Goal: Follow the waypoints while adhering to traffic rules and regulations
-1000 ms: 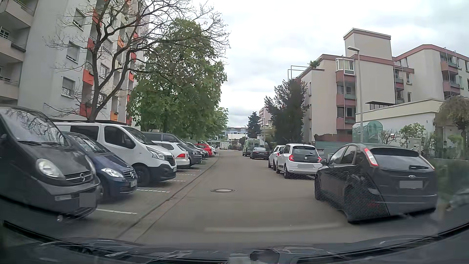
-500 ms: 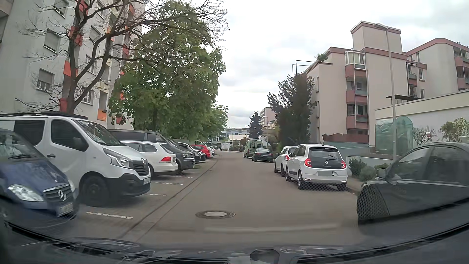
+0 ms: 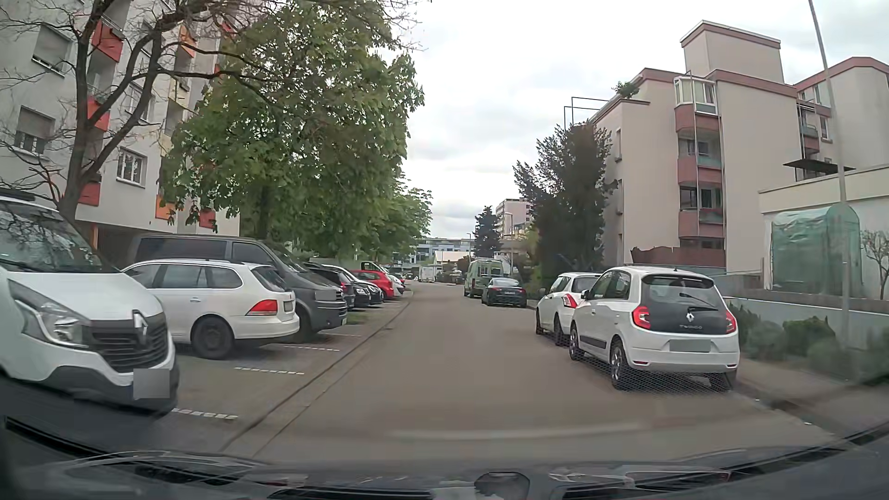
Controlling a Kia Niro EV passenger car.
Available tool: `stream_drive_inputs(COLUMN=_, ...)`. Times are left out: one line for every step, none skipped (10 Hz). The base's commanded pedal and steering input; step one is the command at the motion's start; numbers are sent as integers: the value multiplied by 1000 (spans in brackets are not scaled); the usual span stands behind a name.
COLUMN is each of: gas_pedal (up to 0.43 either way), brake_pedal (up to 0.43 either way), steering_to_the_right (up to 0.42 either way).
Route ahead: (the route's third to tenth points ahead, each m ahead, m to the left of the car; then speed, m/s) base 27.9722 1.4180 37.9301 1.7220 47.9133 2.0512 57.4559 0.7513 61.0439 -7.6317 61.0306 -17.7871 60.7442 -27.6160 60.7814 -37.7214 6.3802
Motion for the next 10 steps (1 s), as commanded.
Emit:
stream_drive_inputs(gas_pedal=39, brake_pedal=0, steering_to_the_right=-4)
stream_drive_inputs(gas_pedal=39, brake_pedal=0, steering_to_the_right=-4)
stream_drive_inputs(gas_pedal=39, brake_pedal=0, steering_to_the_right=-4)
stream_drive_inputs(gas_pedal=39, brake_pedal=0, steering_to_the_right=-4)
stream_drive_inputs(gas_pedal=28, brake_pedal=0, steering_to_the_right=-4)
stream_drive_inputs(gas_pedal=28, brake_pedal=0, steering_to_the_right=-4)
stream_drive_inputs(gas_pedal=28, brake_pedal=0, steering_to_the_right=-4)
stream_drive_inputs(gas_pedal=28, brake_pedal=0, steering_to_the_right=-4)
stream_drive_inputs(gas_pedal=28, brake_pedal=0, steering_to_the_right=-4)
stream_drive_inputs(gas_pedal=28, brake_pedal=0, steering_to_the_right=-4)
